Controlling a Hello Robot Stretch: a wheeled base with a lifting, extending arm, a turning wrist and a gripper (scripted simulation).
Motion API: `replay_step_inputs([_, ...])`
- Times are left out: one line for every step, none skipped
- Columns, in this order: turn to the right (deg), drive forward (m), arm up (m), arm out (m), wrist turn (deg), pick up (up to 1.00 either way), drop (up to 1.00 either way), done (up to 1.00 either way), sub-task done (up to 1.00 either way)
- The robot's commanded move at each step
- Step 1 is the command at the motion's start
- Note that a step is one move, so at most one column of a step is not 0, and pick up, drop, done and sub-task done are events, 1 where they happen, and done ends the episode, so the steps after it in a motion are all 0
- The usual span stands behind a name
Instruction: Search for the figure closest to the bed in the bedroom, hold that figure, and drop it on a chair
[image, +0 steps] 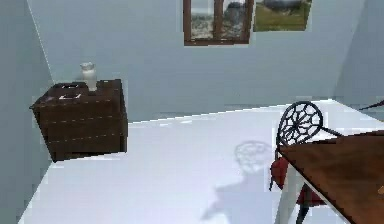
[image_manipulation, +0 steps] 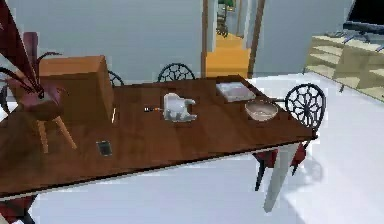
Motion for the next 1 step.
replay_step_inputs([0.0,1.00,0.00,0.00,0.0,0.00,0.00,0.00,0.00])
